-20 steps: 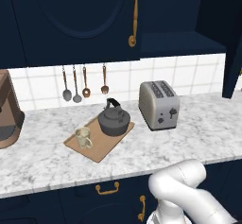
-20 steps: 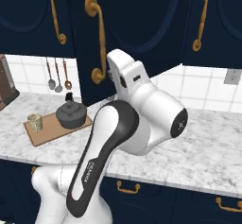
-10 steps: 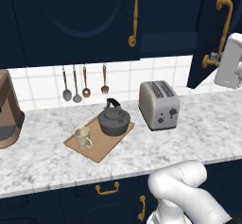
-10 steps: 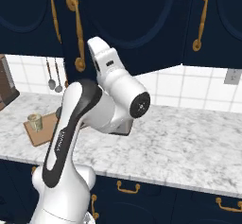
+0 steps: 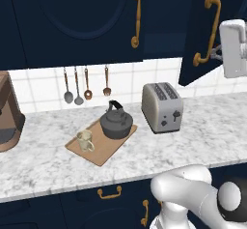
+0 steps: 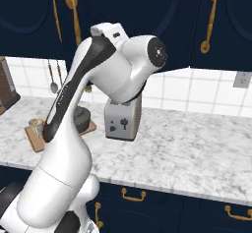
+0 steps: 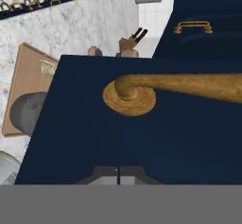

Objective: Pick the kettle from the counter and place it on the tray. Then pick the mug from the cabinet and place it on the tray. Then close the cabinet doors.

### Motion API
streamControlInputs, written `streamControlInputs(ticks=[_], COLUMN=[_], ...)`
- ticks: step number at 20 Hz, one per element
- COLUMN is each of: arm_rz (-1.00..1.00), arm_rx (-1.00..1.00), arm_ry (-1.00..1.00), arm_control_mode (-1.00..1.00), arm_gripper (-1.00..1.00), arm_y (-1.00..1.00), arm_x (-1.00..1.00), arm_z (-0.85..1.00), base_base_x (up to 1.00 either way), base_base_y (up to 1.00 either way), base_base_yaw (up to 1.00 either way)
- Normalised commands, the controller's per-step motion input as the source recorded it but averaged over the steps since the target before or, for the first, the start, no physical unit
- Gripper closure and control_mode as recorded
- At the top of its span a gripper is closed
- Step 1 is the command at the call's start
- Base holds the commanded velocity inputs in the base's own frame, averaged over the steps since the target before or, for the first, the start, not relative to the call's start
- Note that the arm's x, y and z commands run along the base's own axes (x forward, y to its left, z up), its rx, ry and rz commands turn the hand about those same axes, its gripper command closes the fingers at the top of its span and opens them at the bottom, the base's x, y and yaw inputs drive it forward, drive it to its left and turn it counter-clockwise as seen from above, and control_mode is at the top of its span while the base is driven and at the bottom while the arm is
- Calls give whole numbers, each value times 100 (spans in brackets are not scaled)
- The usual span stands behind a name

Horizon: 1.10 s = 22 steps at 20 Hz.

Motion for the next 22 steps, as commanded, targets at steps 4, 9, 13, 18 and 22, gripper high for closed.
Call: streamControlInputs(ticks=[4, 9, 13, 18, 22], arm_rz=[-33, -44, -49, -33, -27], arm_rx=[0, 0, 0, 0, 1], arm_ry=[-30, -23, -1, 0, -2], arm_control_mode=[-100, -100, -100, -100, -100], arm_gripper=[100, 100, 100, 100, 100], arm_y=[-4, 8, 49, 11, 10], arm_x=[5, 40, 100, 100, 98], arm_z=[3, -8, -58, -35, -17], base_base_x=[0, 0, 0, 0, 0], base_base_y=[0, 0, 0, 0, 0], base_base_yaw=[0, 0, 0, 0, 0])
